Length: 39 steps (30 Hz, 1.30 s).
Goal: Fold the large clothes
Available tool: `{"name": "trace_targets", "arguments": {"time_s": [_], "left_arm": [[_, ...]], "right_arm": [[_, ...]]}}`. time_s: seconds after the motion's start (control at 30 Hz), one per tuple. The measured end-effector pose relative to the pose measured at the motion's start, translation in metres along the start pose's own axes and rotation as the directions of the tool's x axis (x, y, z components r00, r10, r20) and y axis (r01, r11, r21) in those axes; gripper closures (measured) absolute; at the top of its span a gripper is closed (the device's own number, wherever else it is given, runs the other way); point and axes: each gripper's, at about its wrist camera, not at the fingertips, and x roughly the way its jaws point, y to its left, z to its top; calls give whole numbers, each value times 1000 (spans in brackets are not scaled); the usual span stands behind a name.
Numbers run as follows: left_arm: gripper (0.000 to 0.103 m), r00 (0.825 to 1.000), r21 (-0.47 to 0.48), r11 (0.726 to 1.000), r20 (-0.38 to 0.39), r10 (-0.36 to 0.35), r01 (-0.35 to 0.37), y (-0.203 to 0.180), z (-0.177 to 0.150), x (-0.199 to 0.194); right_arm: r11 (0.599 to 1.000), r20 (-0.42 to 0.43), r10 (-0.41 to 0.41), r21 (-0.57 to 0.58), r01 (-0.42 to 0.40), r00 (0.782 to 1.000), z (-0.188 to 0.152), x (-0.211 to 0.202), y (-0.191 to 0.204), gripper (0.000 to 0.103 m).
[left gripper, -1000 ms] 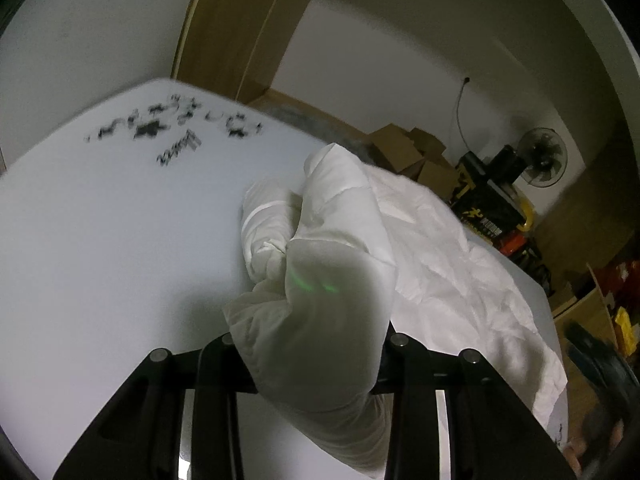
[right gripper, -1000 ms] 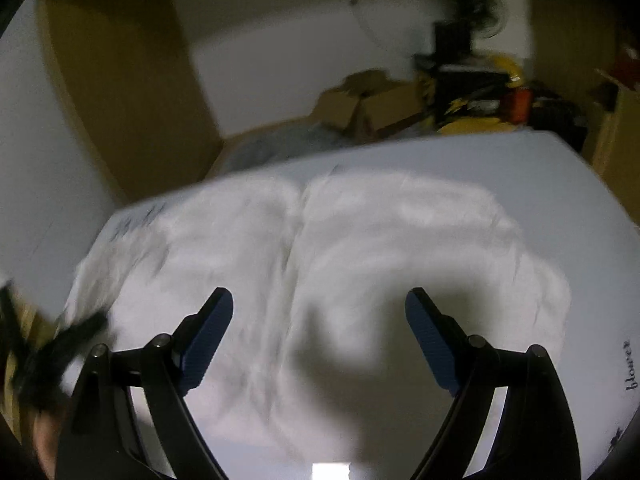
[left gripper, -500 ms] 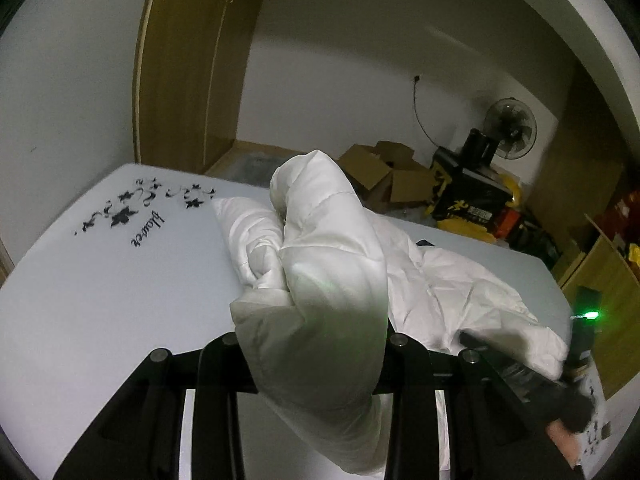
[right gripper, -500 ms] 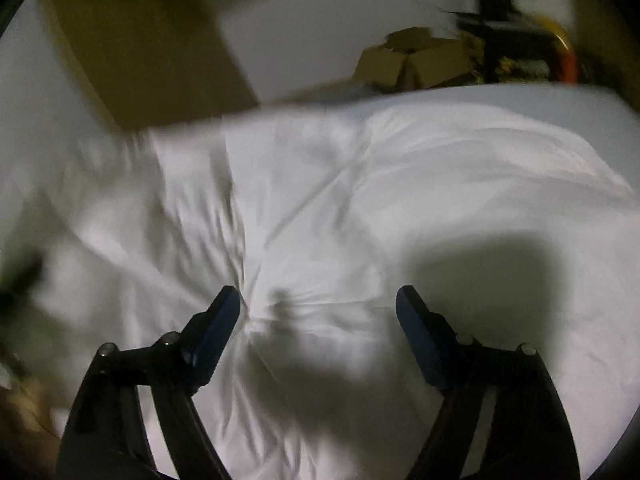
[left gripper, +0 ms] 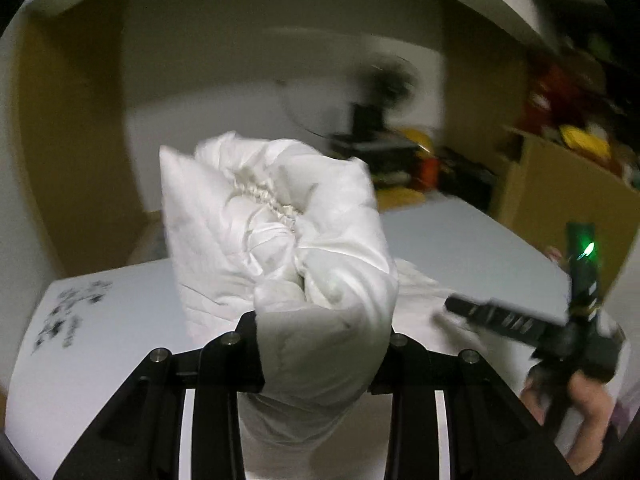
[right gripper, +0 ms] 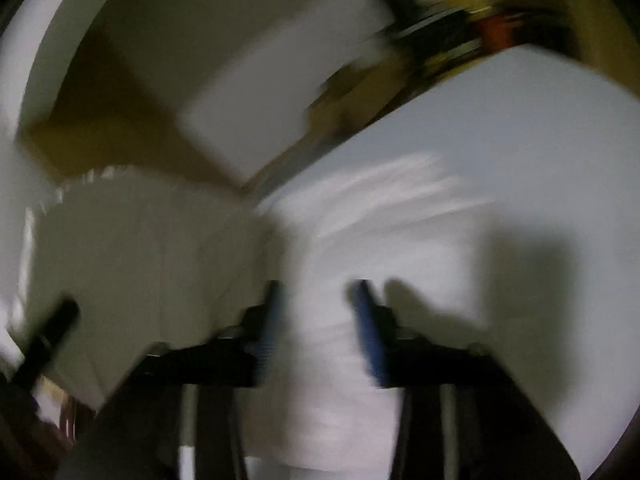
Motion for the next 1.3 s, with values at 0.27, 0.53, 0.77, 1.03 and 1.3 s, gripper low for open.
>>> {"name": "trace_targets", "arguments": {"time_s": [0.27, 0.53, 0.77, 1.03, 1.3], "left_arm": [[69, 955, 165, 968, -262, -142, 189, -124, -60, 94], [67, 894, 51, 969, -399, -203, 243, -118, -73, 143], [63, 904, 31, 963, -355, -240, 269, -115, -65, 130], [0, 920, -37, 927, -110, -375, 374, -32, -48, -14], [0, 974, -219, 951, -21, -227, 216, 79, -59, -70]], "right_arm": [[981, 43, -111, 166, 102, 993, 0, -54, -110, 47], [963, 16, -127, 241, 119, 992, -6, -66, -144, 47], [980, 14, -119, 163, 115, 993, -17, -92, -118, 36], [997, 33, -66, 34, 65, 997, -12, -110, -67, 22], [975, -184, -12, -219, -29, 983, 11, -38, 24, 20]]}}
